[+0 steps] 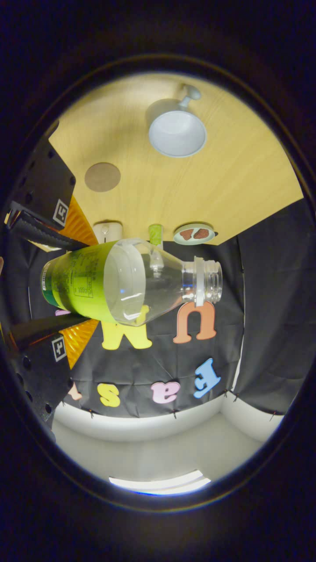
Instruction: Take the bottle from table, then pour the juice into the cup, finally place the bottle on the coaster
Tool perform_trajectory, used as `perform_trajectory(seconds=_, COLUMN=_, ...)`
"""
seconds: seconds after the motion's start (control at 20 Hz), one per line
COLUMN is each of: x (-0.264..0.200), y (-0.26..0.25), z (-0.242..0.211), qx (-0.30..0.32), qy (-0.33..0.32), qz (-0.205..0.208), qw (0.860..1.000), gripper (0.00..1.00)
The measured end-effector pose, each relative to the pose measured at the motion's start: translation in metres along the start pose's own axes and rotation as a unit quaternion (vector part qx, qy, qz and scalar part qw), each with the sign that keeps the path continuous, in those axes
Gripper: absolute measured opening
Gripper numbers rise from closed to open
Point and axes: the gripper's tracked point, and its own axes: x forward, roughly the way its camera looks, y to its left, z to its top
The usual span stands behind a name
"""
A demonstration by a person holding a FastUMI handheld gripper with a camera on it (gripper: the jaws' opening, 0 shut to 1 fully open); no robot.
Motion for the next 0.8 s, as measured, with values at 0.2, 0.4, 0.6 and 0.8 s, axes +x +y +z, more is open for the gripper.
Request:
perform_trajectory(seconds=0.2, x=-0.003, y=0.023, z=0.0, qx=0.114, qy=0.004, qz=0.061, qw=0.992, gripper=0.76)
perform_trajectory(seconds=0.4, x=-0.008, y=0.027, z=0.003, qx=0.2, qy=-0.003, qz=0.093, qw=0.975, gripper=0.76)
perform_trajectory(seconds=0.6, x=-0.005, y=0.025, z=0.001, qx=0.313, qy=-0.007, qz=0.121, qw=0.942, gripper=0.76)
perform_trajectory(seconds=0.8, x=0.003, y=0.019, z=-0.008, qx=0.412, qy=0.003, qz=0.134, qw=0.901, gripper=0.76)
